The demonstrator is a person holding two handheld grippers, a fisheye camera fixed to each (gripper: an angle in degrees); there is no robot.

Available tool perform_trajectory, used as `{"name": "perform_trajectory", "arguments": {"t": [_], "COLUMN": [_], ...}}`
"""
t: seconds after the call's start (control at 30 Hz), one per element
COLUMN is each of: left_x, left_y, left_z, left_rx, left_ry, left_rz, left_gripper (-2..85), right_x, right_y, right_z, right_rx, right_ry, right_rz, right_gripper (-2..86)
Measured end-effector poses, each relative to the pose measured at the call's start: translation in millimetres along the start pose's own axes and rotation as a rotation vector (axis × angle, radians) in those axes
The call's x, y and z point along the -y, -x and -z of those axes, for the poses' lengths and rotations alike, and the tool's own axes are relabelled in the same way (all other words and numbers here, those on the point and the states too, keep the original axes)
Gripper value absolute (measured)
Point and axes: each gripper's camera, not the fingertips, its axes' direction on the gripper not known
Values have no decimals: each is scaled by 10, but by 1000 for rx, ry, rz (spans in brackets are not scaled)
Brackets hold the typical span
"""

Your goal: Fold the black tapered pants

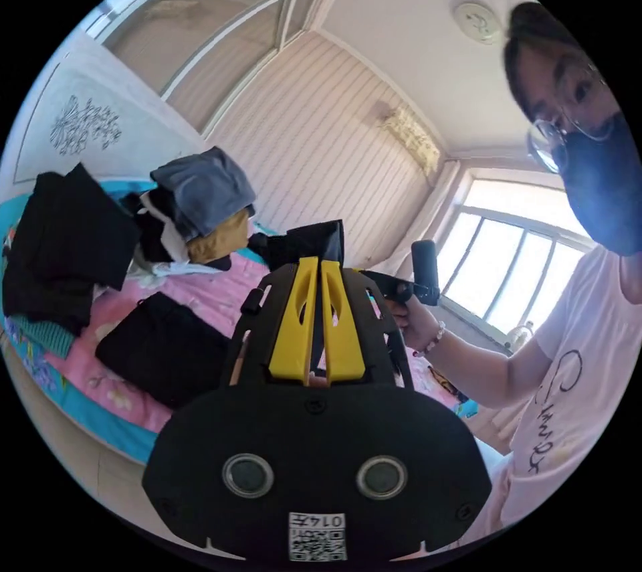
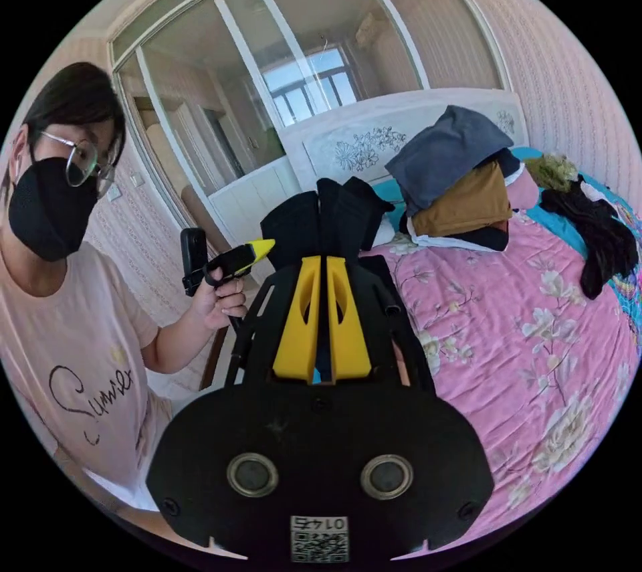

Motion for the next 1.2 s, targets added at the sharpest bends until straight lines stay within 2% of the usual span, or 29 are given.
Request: {"name": "perform_trajectory", "arguments": {"t": [0.07, 0.1, 0.17, 0.23, 0.33, 0.37, 0.53, 0.67, 0.77, 0.9, 0.93, 1.0, 1.07, 1.2], "left_x": [95, 155, 220, 116, -359, -438, -457, -297, -194, -230, -270, -273, -213, -83], "left_y": [-84, -24, 245, 854, 1684, 1767, 1575, 1538, 1651, 1900, 1939, 1886, 1780, 1379], "left_z": [45, 90, 106, -39, -226, -226, -45, -131, -441, -984, -1107, -1174, -1131, -846], "left_rx": [50, 131, 272, 472, 655, 672, 716, 675, 668, 603, 605, 603, 578, 513], "left_ry": [-58, -81, -28, 178, 455, 480, 395, 360, 440, 632, 708, 747, 725, 571], "left_rz": [-20, -6, 57, 144, 362, 374, 275, 232, 176, 192, 191, 119, 86, -43], "left_gripper": [-10, -9, -9, -7, 6, 12, 35, 48, 68, 89, 84, 66, 37, -2], "right_x": [249, 467, 762, 853, 586, 522, -228, -740, -978, -1208, -1246, -1240, -1214, -1157], "right_y": [-24, -81, -239, -544, -804, -822, -896, -926, -910, -1038, -1073, -1049, -967, -688], "right_z": [38, -112, -617, -1449, -1851, -1834, -1348, -1153, -1186, -1403, -1403, -1311, -1181, -867], "right_rx": [34, 66, 95, 42, -51, -57, -291, -340, -323, -356, -344, -354, -324, -284], "right_ry": [15, 49, 170, 352, 446, 444, 519, 582, 586, 648, 647, 622, 588, 522], "right_rz": [10, 5, -36, -150, -267, -271, -186, -192, -199, -253, -295, -303, -274, -161], "right_gripper": [8, 9, 13, 25, 53, 60, 79, 79, 80, 77, 69, 22, 7, -3]}}
